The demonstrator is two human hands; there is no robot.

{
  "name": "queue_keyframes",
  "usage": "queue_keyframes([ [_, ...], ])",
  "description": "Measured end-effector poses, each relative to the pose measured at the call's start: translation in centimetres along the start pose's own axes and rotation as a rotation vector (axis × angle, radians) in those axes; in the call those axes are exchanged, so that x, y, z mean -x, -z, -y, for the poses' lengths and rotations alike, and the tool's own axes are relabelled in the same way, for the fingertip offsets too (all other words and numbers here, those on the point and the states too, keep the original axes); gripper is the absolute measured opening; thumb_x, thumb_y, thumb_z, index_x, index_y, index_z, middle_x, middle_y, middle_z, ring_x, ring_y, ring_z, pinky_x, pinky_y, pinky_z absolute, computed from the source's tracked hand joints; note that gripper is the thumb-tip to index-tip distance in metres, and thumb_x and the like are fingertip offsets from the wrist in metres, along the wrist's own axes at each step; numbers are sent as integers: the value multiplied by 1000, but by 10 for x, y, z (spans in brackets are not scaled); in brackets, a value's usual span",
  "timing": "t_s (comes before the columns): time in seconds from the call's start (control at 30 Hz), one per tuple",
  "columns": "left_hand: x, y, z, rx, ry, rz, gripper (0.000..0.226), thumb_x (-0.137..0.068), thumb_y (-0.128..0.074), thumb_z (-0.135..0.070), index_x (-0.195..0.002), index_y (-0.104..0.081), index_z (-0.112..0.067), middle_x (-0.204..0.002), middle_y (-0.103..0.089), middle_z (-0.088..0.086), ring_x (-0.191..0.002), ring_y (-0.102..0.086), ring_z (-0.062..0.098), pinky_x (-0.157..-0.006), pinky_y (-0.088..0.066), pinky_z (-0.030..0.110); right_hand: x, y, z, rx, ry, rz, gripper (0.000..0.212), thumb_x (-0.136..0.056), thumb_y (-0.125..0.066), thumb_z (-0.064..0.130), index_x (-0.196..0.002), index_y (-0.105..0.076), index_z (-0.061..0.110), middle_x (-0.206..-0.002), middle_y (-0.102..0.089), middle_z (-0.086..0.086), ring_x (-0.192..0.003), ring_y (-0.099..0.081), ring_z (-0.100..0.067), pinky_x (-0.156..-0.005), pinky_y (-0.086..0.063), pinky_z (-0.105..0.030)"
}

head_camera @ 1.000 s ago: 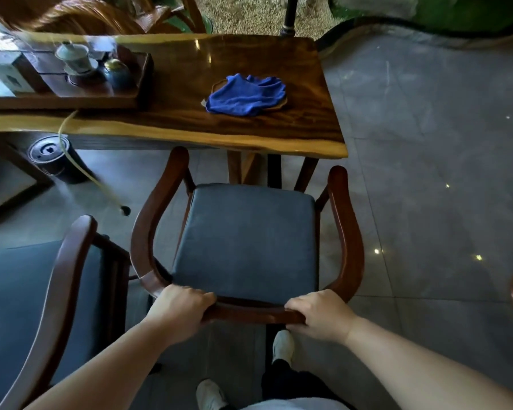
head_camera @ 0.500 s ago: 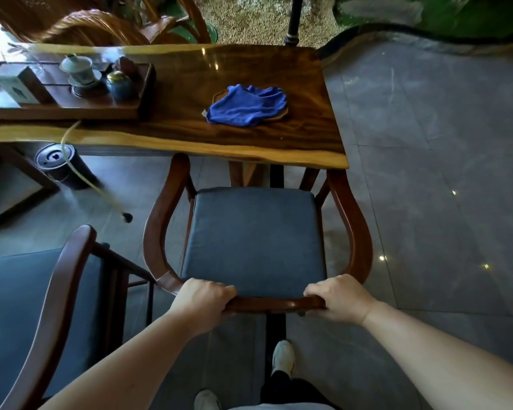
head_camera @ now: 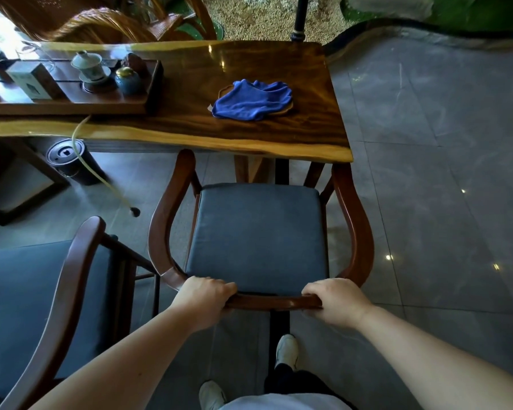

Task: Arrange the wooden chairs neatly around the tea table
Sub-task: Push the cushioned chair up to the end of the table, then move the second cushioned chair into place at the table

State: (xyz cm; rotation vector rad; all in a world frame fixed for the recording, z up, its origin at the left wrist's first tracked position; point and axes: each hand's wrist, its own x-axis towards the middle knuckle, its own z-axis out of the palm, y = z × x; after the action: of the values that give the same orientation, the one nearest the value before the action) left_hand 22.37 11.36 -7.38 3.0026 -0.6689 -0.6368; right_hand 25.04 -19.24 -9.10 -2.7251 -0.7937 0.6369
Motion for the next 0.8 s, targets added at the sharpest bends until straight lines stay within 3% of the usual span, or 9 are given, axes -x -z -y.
queue_keyframes([
  [0.1,4,0,-3,47,-3,-66,27,-87,-51,-43,-106,-49,-24,-103,-64,-4,-97,-59,24,-77,-48,38,-2,10,21,5,11,41,53,-84,-60,48,-132,-50,29,-124,-62,9,-113,-56,-14,-89,-48,-34],
  [0.17,12,2,1,73,-38,-199,37,-82,-58,-44,-110,-53,-21,-107,-65,-1,-102,-59,25,-85,-48,37,-7,16,41,22,66,28,63,-85,-60,50,-141,-41,27,-138,-53,7,-124,-48,-14,-99,-43,-36],
  [0.3,40,1,23,17,-35,-385,61,-71,-68,-52,-120,-58,-16,-116,-66,3,-108,-60,24,-91,-50,39,-25,15,87,14,180,-25,70,-84,-62,53,-144,-37,26,-150,-39,3,-135,-35,-15,-109,-33,-35],
  [0.5,124,-4,72,30,155,-474,64,-74,-48,-56,-125,-55,-17,-118,-65,2,-110,-58,24,-94,-45,37,-52,4,154,15,349,-118,74,-84,-62,53,-147,-31,28,-161,-5,-3,-143,-20,-22,-111,-27,-36],
  [0.67,204,-28,111,70,337,-485,65,-69,-71,-51,-122,-57,-17,-117,-66,1,-110,-58,23,-91,-48,35,-85,-7,225,64,477,-76,76,-85,-63,51,-148,-27,30,-161,-7,-2,-143,-18,-22,-113,-17,-32],
  [0.8,246,-48,127,111,460,-455,60,-73,-69,-51,-120,-58,-16,-115,-67,2,-108,-59,24,-92,-45,35,-109,-17,273,121,556,-24,75,-85,-63,52,-148,-28,29,-159,-16,-3,-143,-19,-22,-113,-15,-32],
])
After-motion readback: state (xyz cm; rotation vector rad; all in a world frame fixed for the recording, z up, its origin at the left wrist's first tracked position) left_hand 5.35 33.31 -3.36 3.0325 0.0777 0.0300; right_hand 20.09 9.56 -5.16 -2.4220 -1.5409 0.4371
